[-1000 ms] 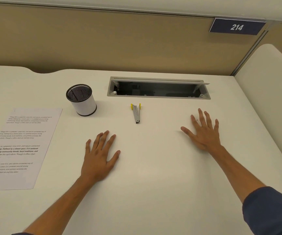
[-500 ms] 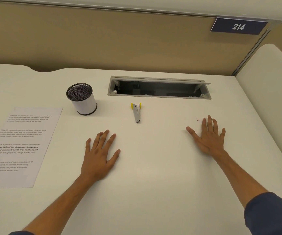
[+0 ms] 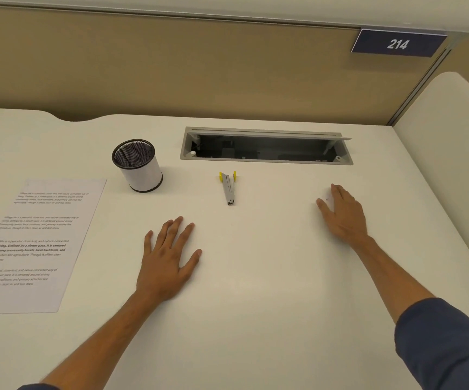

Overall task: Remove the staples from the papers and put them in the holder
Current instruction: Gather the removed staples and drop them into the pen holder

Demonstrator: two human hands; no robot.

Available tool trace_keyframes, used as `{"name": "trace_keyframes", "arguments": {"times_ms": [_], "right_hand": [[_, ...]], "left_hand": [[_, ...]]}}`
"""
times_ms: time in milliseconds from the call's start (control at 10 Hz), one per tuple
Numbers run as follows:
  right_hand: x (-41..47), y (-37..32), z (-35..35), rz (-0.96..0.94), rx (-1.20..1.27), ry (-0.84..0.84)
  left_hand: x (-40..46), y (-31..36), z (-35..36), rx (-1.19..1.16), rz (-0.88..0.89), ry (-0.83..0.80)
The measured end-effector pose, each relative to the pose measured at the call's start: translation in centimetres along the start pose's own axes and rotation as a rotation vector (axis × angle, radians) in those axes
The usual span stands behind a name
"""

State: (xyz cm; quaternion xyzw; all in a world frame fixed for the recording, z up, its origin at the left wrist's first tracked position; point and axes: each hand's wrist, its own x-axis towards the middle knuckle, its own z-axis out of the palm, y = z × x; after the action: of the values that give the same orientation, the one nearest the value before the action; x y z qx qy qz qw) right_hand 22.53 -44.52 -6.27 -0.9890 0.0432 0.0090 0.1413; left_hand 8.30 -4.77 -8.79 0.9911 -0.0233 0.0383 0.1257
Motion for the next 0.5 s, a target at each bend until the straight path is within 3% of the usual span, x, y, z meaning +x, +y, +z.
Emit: {"name": "trace_keyframes", "arguments": {"times_ms": [500], "right_hand": [[1.8,0.2,-1.9,-0.226,0.032,0.096]], "left_hand": [[0.1,0.0,0.0,0.003,-0.003,-0.006]]}}
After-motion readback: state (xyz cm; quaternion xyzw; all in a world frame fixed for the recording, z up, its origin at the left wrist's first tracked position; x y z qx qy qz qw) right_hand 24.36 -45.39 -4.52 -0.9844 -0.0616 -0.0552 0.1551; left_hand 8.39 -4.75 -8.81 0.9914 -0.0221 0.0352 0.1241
